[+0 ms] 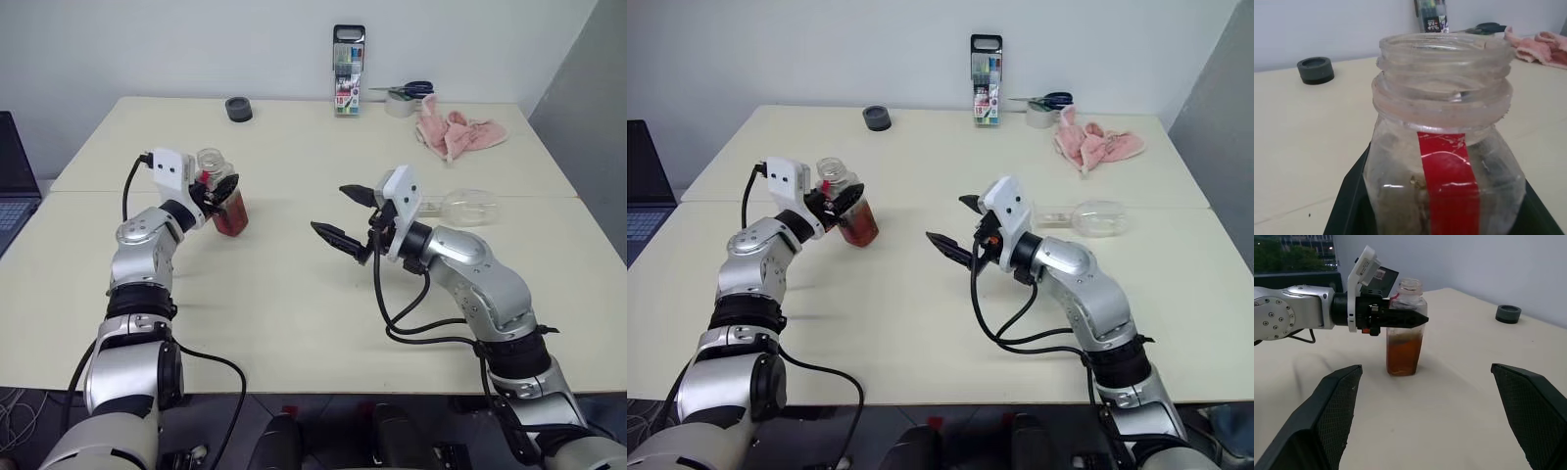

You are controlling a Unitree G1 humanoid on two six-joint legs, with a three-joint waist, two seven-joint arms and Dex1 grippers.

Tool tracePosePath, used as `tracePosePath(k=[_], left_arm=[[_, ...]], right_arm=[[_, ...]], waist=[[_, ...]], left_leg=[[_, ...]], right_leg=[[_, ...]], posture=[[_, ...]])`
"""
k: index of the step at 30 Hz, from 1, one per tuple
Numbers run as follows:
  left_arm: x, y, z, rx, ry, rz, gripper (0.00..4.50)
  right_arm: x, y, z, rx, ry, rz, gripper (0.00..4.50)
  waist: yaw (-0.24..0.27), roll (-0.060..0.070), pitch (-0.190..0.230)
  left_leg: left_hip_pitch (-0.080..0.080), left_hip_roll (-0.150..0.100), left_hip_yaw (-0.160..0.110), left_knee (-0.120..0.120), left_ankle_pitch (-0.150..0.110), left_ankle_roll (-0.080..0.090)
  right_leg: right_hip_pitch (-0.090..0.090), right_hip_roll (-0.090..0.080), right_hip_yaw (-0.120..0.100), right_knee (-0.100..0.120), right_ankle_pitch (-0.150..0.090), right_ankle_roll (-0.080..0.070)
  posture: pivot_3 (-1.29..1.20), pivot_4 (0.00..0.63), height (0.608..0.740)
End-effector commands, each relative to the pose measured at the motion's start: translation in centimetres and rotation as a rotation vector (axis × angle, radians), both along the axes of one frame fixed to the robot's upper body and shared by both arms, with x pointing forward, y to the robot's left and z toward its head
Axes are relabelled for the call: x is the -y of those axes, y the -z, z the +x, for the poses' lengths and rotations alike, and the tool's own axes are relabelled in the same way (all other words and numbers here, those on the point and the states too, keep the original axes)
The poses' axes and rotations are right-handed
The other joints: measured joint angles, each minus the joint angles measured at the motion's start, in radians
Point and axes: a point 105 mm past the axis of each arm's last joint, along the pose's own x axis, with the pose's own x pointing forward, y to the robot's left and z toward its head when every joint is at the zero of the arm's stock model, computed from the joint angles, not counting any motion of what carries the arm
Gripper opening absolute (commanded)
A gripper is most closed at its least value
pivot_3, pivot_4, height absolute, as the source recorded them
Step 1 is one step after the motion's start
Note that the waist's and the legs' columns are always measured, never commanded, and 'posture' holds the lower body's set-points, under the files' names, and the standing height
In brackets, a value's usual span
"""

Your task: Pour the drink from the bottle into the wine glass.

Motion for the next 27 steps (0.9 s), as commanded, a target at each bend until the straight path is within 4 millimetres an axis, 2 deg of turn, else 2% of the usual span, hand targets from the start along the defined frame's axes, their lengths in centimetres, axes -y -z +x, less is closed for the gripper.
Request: tracePosePath(k=[1, 9, 18, 22, 27], left_arm=[[-0.4, -1.2, -0.3, 0.060, -0.025, -0.002, 2.01], [-0.6, -0.3, -1.2, 0.082, -0.056, 0.000, 4.47], [-0.6, 1.8, -1.8, 0.057, -0.057, 0.018, 4.47], [-0.8, 3.4, -2.6, 0.032, -0.064, 0.040, 4.47], [-1.3, 4.0, -3.3, 0.029, -0.099, 0.046, 4.47]], right_arm=[[-0.8, -1.2, -0.7, 0.068, -0.047, 0.007, 4.50], [-1.3, -0.9, -1.3, 0.083, -0.073, -0.023, 4.50], [-1.4, -0.4, -1.6, 0.092, -0.062, -0.036, 4.50], [-0.8, 0.8, -1.8, 0.077, -0.037, -0.067, 4.50], [-0.1, 1.6, -2.4, 0.045, -0.013, -0.076, 4.50]], waist=[[-0.001, 0.000, 0.000], [-0.001, 0.000, 0.000], [0.000, 0.000, 0.000], [0.000, 0.000, 0.000], [0.000, 0.000, 0.000]], left_leg=[[0.000, 0.000, 0.000, 0.000, 0.000, 0.000], [0.000, 0.000, 0.000, 0.000, 0.000, 0.000], [0.000, 0.000, 0.000, 0.000, 0.000, 0.001], [0.000, 0.000, 0.000, 0.000, -0.001, 0.001], [0.000, 0.001, 0.000, 0.000, -0.001, 0.002]], right_leg=[[0.000, 0.000, 0.000, 0.000, 0.000, 0.000], [0.000, 0.000, 0.000, 0.000, 0.000, 0.000], [0.000, 0.000, 0.000, 0.000, 0.000, 0.000], [0.000, 0.000, 0.000, 0.000, 0.000, 0.000], [0.000, 0.000, 0.000, 0.000, 0.000, 0.000]], posture=[[0.00, 0.150, 0.740], [0.00, 0.150, 0.740], [0.00, 0.150, 0.740], [0.00, 0.150, 0.740], [0.00, 0.150, 0.740]])
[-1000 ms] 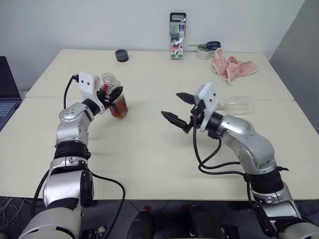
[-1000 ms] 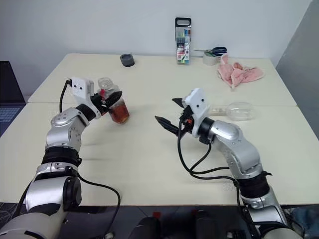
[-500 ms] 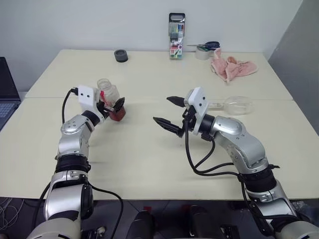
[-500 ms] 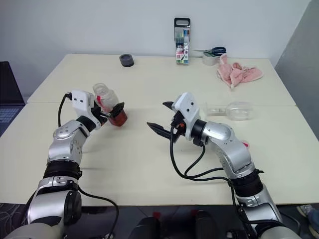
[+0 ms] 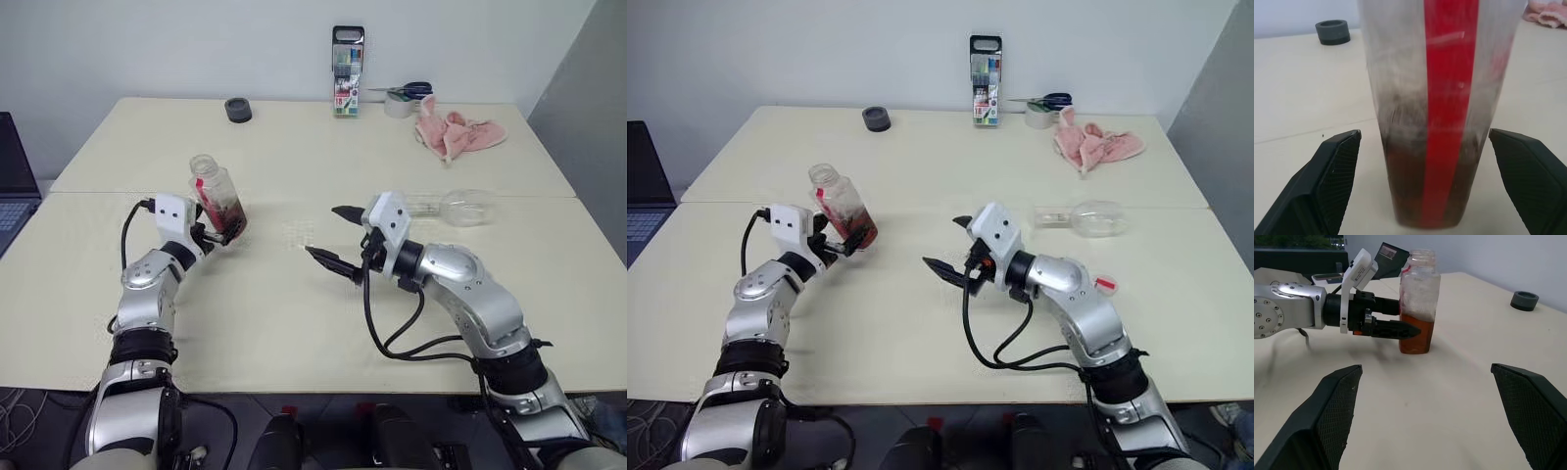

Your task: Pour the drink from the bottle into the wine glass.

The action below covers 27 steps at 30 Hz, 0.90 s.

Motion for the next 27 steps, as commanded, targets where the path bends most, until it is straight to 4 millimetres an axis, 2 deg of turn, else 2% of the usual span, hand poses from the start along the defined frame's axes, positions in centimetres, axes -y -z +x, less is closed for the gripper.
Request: tracePosePath(k=[1, 7, 10, 14, 16, 18, 19, 22, 27], left_arm=[[-0.2, -1.3, -0.5, 0.064, -0.020, 0.028, 4.47], [-0.9, -0.4, -3.2, 0.050, -0.023, 0.050, 4.47], [0.6, 0.2, -5.3, -0.001, 0.108, 0.077, 4.47], [2.5, 0.6, -7.5, -0.067, 0.270, 0.101, 4.47], [4.1, 0.8, -8.7, -0.119, 0.403, 0.115, 4.47], [5.0, 0.8, -9.1, -0.146, 0.470, 0.119, 4.47], [5.4, 0.6, -9.2, -0.151, 0.499, 0.123, 4.47], [7.4, -0.8, -9.4, -0.156, 0.653, 0.130, 4.47], [8.0, -2.4, -9.0, -0.152, 0.766, 0.168, 4.47]], right_arm=[[0.2, -1.0, -0.9, 0.038, -0.002, 0.011, 4.50], [3.1, -0.2, -1.3, -0.056, 0.100, 0.068, 4.50], [5.5, 0.3, -0.8, -0.192, 0.248, 0.204, 4.50], [7.2, 1.4, -0.4, -0.340, 0.385, 0.320, 4.50], [8.8, 2.9, 0.7, -0.521, 0.486, 0.501, 4.50], [9.6, 3.8, 1.5, -0.614, 0.545, 0.596, 4.50], [9.8, 3.9, 1.9, -0.640, 0.562, 0.640, 4.50], [11.2, 3.8, 4.9, -0.716, 0.662, 0.873, 4.50], [12.0, 3.2, 8.0, -0.761, 0.719, 1.061, 4.50]], waist=[[0.000, 0.000, 0.000], [0.002, 0.000, 0.000], [0.002, 0.000, -0.001], [0.003, 0.000, -0.001], [0.003, 0.000, -0.001], [0.003, 0.001, -0.001], [0.004, 0.001, -0.001], [0.002, 0.002, 0.000], [-0.003, 0.003, 0.001]], left_leg=[[0.000, 0.000, 0.000, 0.000, 0.000, 0.000], [0.000, 0.001, 0.000, -0.001, 0.000, 0.000], [0.000, 0.001, 0.000, -0.001, -0.001, 0.001], [0.001, 0.002, 0.000, -0.001, -0.001, 0.001], [0.001, 0.001, 0.000, -0.001, -0.001, 0.001], [0.002, 0.001, 0.001, -0.002, -0.001, 0.001], [0.003, 0.001, 0.001, -0.002, -0.001, 0.001], [0.003, 0.001, 0.003, -0.002, -0.001, 0.001], [0.007, 0.002, 0.004, -0.006, -0.001, 0.001]], right_leg=[[0.000, 0.000, 0.000, 0.000, 0.000, 0.000], [0.000, 0.000, 0.000, 0.000, 0.000, 0.000], [0.000, 0.000, 0.001, 0.000, 0.000, 0.000], [0.001, 0.000, 0.001, 0.000, 0.000, 0.000], [0.001, 0.000, 0.001, 0.000, 0.000, 0.000], [0.002, 0.001, 0.001, 0.000, 0.000, 0.000], [0.002, 0.001, 0.001, 0.000, 0.000, 0.000], [0.002, 0.001, 0.002, 0.000, 0.000, 0.000], [0.002, 0.003, 0.003, 0.001, 0.000, -0.001]], posture=[[0.00, 0.150, 0.740], [0.00, 0.150, 0.740], [0.00, 0.150, 0.740], [0.00, 0.150, 0.740], [0.00, 0.150, 0.740], [0.00, 0.150, 0.740], [0.00, 0.150, 0.740], [0.00, 0.150, 0.740], [0.00, 0.150, 0.740]])
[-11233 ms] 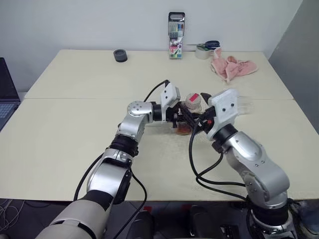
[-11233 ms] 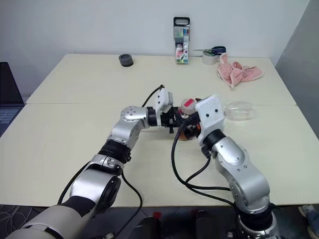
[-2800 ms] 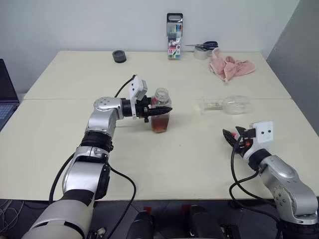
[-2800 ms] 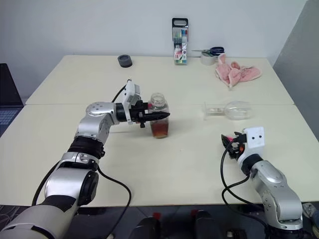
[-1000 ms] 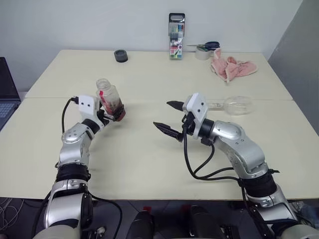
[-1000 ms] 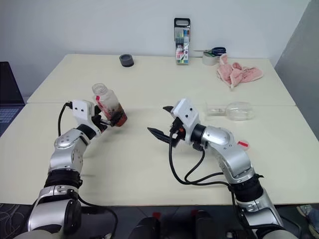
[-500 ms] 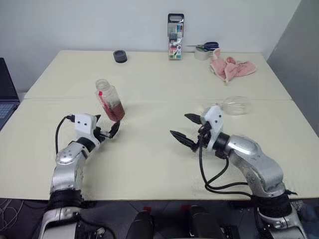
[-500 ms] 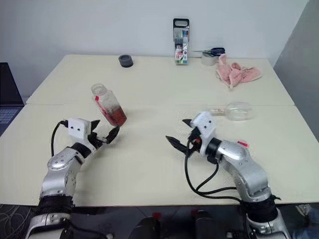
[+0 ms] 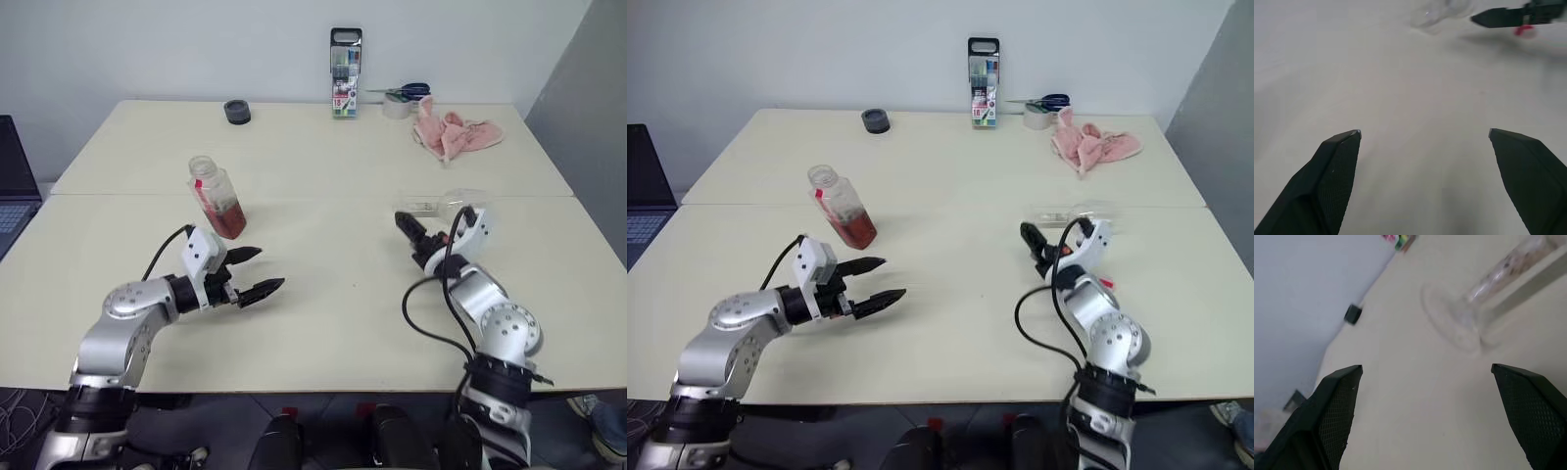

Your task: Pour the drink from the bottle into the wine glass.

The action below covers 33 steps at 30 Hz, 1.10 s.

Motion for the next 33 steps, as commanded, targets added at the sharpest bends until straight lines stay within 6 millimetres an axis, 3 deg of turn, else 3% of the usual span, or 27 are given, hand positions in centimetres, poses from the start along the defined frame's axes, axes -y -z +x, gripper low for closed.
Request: tracePosePath(k=[1, 13, 21, 24, 30, 33], left_arm=[[0.5, -1.7, 0.0, 0.029, 0.086, 0.002, 4.47], [1.0, -2.9, 0.9, 0.058, 0.147, 0.023, 4.47], [1.4, -3.1, 0.9, 0.063, 0.155, 0.026, 4.47], [1.4, -3.1, 1.0, 0.069, 0.155, 0.036, 4.50], [1.7, -3.1, 1.0, 0.079, 0.160, 0.056, 4.50], [1.9, -3.2, 0.9, 0.079, 0.157, 0.056, 4.50]], right_arm=[[1.0, -0.8, 1.7, 0.018, 0.074, 0.103, 4.50], [2.3, 0.1, 5.5, -0.004, 0.195, 0.174, 4.50], [1.5, 0.5, 7.4, -0.028, 0.173, 0.284, 4.50], [1.3, 0.9, 8.0, -0.032, 0.173, 0.293, 3.89], [0.9, 1.6, 8.4, -0.045, 0.165, 0.295, 1.72], [-0.1, 0.6, 8.2, 0.017, 0.107, 0.195, 0.68]], waist=[[0.000, 0.000, 0.000], [-0.021, 0.000, 0.000], [-0.029, 0.000, 0.000], [-0.029, 0.000, 0.000], [-0.030, 0.000, 0.000], [-0.030, 0.000, 0.000]], left_leg=[[0.001, 0.000, 0.001, -0.002, 0.000, 0.000], [0.006, 0.001, 0.006, -0.009, 0.000, 0.000], [0.006, 0.001, 0.006, -0.009, 0.000, 0.000], [0.006, 0.001, 0.006, -0.009, 0.000, 0.000], [0.006, 0.001, 0.007, -0.009, 0.000, 0.000], [0.007, 0.001, 0.007, -0.008, 0.000, 0.000]], right_leg=[[0.000, 0.000, 0.001, 0.000, 0.000, 0.000], [0.000, -0.001, 0.003, -0.001, 0.000, -0.002], [0.000, -0.001, 0.004, -0.001, 0.000, -0.002], [0.000, -0.001, 0.004, -0.001, 0.000, -0.002], [0.000, -0.001, 0.004, -0.001, 0.000, -0.002], [0.000, -0.001, 0.004, -0.001, 0.000, -0.002]], posture=[[0.00, 0.150, 0.740], [0.00, 0.150, 0.740], [0.00, 0.150, 0.740], [0.00, 0.150, 0.740], [0.00, 0.150, 0.740], [0.00, 0.150, 0.740]])
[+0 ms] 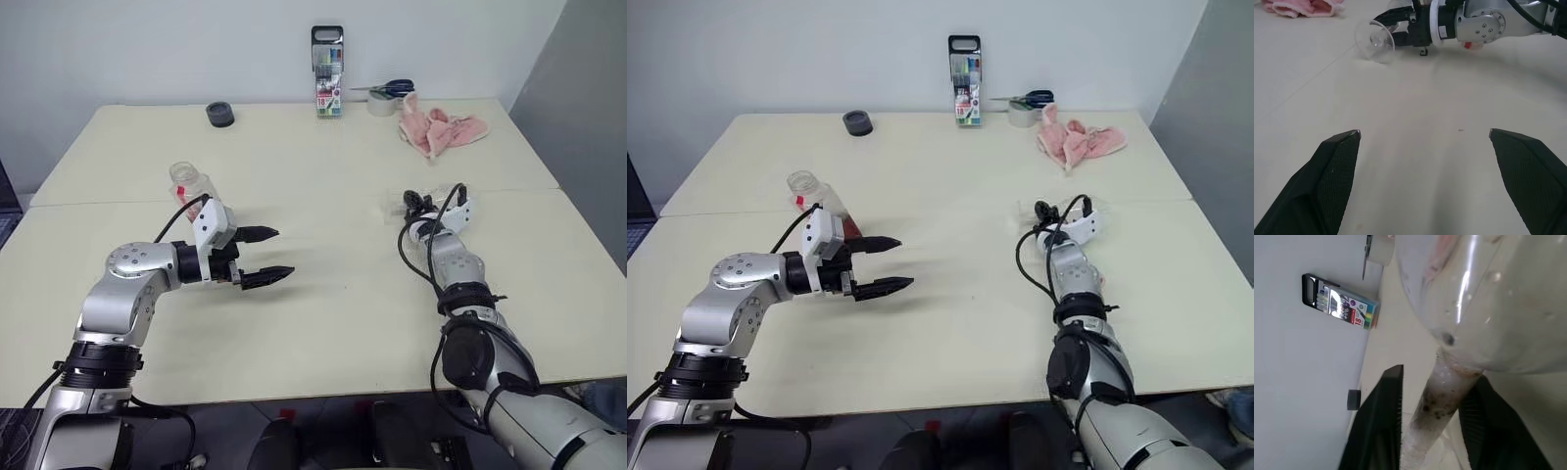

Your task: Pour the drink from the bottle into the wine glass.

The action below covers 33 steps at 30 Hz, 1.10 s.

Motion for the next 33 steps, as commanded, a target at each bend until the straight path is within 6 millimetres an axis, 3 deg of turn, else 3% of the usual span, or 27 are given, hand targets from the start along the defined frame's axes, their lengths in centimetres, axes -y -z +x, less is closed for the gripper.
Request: tracePosePath(k=[1, 2, 4, 6, 12, 15, 17, 19, 26, 29, 33], left_arm=[[0.7, -1.1, -0.2, 0.053, 0.016, 0.011, 4.50], [0.7, -1.1, -0.2, 0.052, 0.014, 0.011, 4.50], [0.7, -0.9, -0.4, 0.047, -0.001, 0.013, 4.50], [0.6, -0.8, -0.4, 0.043, -0.009, 0.014, 4.50], [0.3, 0.1, -1.0, 0.023, -0.048, 0.027, 4.50], [-0.3, 0.5, -1.2, 0.014, -0.080, 0.033, 4.50], [-0.6, 0.6, -1.3, 0.015, -0.099, 0.031, 4.50], [-1.0, 0.7, -1.3, 0.017, -0.126, 0.030, 4.50], [-3.5, 0.7, -1.3, 0.032, -0.282, 0.004, 4.50], [-4.0, 0.5, -1.3, 0.039, -0.317, -0.003, 4.50], [-4.4, 0.3, -1.4, 0.052, -0.340, 0.000, 4.50]], right_arm=[[-1.4, -1.6, -0.2, 0.102, -0.067, -0.170, 0.42], [-2.0, -1.9, -0.4, 0.129, -0.088, -0.245, 0.18], [-3.9, -1.8, -1.5, 0.230, -0.150, -0.626, 0.18], [-5.3, -1.2, -2.4, 0.301, -0.198, -0.852, 0.18], [-7.1, 3.9, -5.1, 0.378, -0.295, -1.258, 0.18], [-7.7, 6.3, -6.1, 0.375, -0.375, -1.339, 0.18], [-7.9, 6.8, -6.3, 0.383, -0.404, -1.370, 0.18], [-8.3, 5.9, -5.9, 0.425, -0.391, -1.363, 0.18], [-11.8, -1.3, -4.3, 0.681, -0.336, -1.211, 0.18], [-13.3, -1.6, -3.9, 0.696, -0.392, -1.216, 0.18], [-14.4, -0.5, -3.9, 0.679, -0.464, -1.244, 0.18]], waist=[[0.000, 0.000, 0.000], [0.000, 0.000, 0.000], [0.000, 0.000, 0.000], [-0.001, 0.000, 0.000], [0.001, -0.001, -0.001], [0.002, -0.002, -0.003], [0.002, -0.003, -0.005], [0.002, -0.005, -0.006], [-0.011, -0.004, -0.005], [-0.012, -0.003, -0.004], [-0.005, -0.003, -0.004]], left_leg=[[0.000, 0.000, 0.000, 0.000, 0.000, 0.000], [0.000, 0.000, 0.000, 0.000, 0.000, 0.000], [0.000, 0.000, -0.001, 0.000, 0.000, 0.000], [0.000, 0.000, -0.001, -0.001, 0.000, 0.000], [0.000, 0.000, -0.001, -0.001, 0.000, 0.000], [0.001, 0.000, -0.001, -0.001, 0.000, 0.000], [0.002, 0.000, -0.001, -0.001, 0.000, 0.000], [0.003, 0.000, -0.001, -0.001, 0.000, 0.000], [0.006, 0.003, 0.002, -0.002, 0.000, 0.000], [0.005, 0.003, 0.002, -0.003, 0.000, 0.000], [0.003, 0.001, 0.000, -0.002, 0.000, 0.000]], right_leg=[[0.000, 0.000, 0.000, 0.000, 0.000, 0.000], [0.000, 0.000, 0.000, 0.000, 0.000, 0.000], [0.000, 0.000, -0.001, 0.000, 0.000, 0.000], [0.000, 0.000, 0.000, 0.000, 0.000, 0.000], [0.000, 0.000, -0.001, 0.000, 0.000, 0.000], [0.001, 0.000, -0.001, 0.000, 0.000, 0.000], [0.001, 0.000, -0.001, 0.000, 0.000, 0.000], [0.002, 0.000, -0.001, 0.000, 0.000, 0.000], [0.002, 0.001, 0.001, 0.000, 0.000, -0.001], [0.001, 0.001, 0.000, 0.000, 0.000, -0.001], [0.000, 0.000, -0.001, 0.000, 0.000, -0.002]], posture=[[0.00, 0.150, 0.740], [0.00, 0.150, 0.740], [0.00, 0.150, 0.740], [0.00, 0.150, 0.740], [0.00, 0.150, 0.740], [0.00, 0.150, 0.740], [0.00, 0.150, 0.740], [0.00, 0.150, 0.740], [0.00, 0.150, 0.740], [0.00, 0.150, 0.740], [0.00, 0.150, 0.740]])
